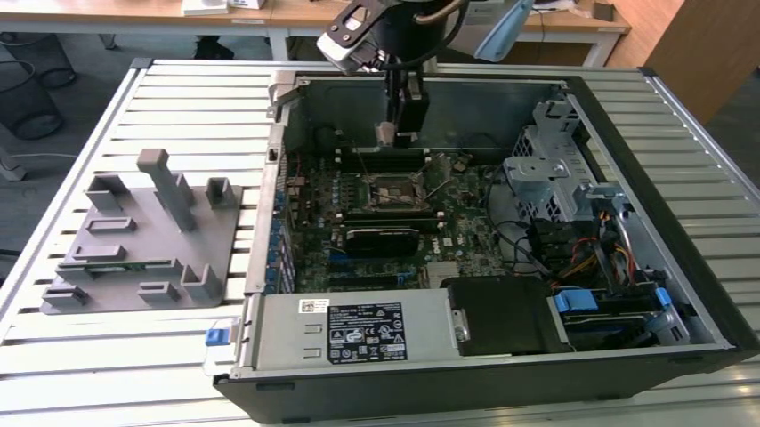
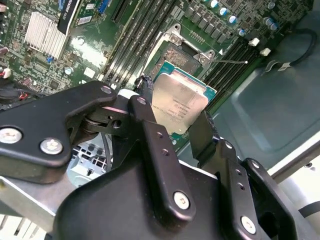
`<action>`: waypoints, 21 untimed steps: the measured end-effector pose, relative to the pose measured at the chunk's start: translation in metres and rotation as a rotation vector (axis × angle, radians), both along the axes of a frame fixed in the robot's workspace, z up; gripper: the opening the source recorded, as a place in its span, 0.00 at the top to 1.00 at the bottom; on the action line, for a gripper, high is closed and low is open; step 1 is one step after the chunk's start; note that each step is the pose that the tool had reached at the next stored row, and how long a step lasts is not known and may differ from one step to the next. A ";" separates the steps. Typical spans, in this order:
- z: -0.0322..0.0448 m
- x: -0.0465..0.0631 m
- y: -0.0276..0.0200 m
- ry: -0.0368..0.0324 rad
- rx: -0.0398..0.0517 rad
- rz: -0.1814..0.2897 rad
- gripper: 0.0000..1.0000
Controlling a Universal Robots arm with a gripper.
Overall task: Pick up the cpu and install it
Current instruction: 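Place the cpu into insertion slot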
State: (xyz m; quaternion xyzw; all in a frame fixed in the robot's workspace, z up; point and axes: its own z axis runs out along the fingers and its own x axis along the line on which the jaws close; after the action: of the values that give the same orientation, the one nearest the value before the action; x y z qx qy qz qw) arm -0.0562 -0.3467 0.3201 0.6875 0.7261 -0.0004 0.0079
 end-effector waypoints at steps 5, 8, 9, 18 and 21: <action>-0.0059 0.004 0.0006 0.0001 -0.0001 0.000 0.47; -0.0112 0.006 0.0017 0.0000 0.0001 0.000 0.47; -0.0132 0.007 0.0020 0.0000 0.0000 0.000 0.47; -0.0289 0.008 0.0031 0.0000 0.0000 0.000 0.47; -0.0336 0.008 0.0032 0.0000 0.0000 0.000 0.47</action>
State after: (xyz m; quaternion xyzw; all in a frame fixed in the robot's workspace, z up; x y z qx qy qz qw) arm -0.0483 -0.3435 0.2865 0.6876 0.7261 -0.0004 0.0079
